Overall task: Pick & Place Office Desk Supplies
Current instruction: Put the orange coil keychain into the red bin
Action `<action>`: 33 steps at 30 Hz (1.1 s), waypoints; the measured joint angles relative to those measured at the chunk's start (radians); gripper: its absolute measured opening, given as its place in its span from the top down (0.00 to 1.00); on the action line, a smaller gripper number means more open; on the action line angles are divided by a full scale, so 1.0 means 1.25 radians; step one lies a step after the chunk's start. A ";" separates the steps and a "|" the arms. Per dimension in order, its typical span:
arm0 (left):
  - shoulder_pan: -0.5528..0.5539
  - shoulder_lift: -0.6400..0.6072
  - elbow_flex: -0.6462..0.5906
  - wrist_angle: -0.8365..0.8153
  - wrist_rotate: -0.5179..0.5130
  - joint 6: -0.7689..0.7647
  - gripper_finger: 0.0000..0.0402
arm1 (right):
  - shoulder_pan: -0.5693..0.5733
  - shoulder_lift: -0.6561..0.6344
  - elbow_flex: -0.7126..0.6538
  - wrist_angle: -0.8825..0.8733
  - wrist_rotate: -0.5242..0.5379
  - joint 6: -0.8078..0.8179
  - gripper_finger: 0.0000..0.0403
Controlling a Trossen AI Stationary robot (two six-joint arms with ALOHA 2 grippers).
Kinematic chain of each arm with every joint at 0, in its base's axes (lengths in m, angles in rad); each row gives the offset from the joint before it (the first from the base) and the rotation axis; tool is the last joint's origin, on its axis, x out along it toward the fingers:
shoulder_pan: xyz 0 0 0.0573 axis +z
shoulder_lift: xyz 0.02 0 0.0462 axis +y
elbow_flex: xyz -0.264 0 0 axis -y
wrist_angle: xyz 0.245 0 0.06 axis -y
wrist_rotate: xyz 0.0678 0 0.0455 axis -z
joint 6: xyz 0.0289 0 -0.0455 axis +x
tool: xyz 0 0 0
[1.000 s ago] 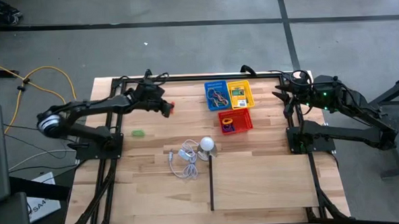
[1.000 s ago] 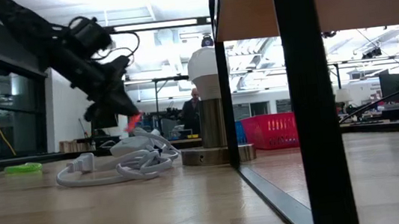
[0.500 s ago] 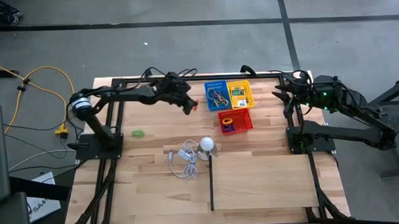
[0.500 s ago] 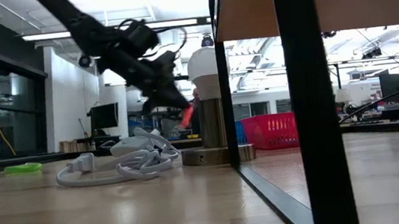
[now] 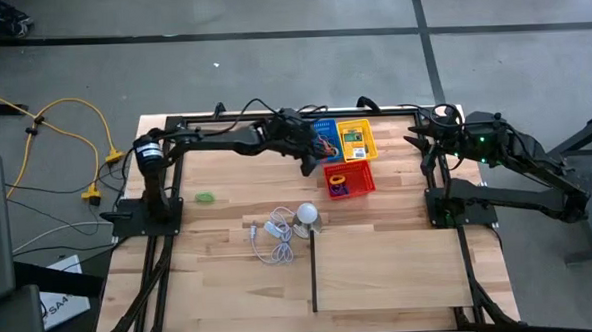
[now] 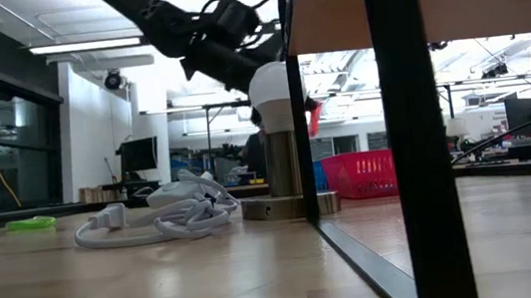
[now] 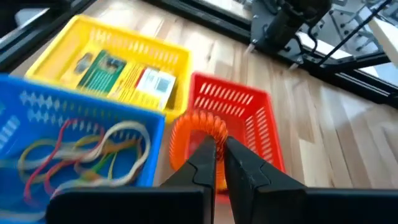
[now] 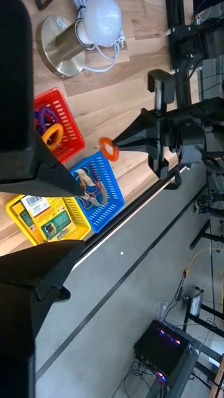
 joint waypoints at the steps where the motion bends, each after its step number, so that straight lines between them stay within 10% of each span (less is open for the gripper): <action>1: -0.006 0.010 0.015 0.000 -0.005 0.006 0.97 | 0.000 0.000 0.000 0.000 0.000 0.000 0.73; 33: -0.084 0.161 0.118 -0.010 -0.015 0.023 0.96 | 0.000 0.000 0.000 0.000 0.000 0.000 0.73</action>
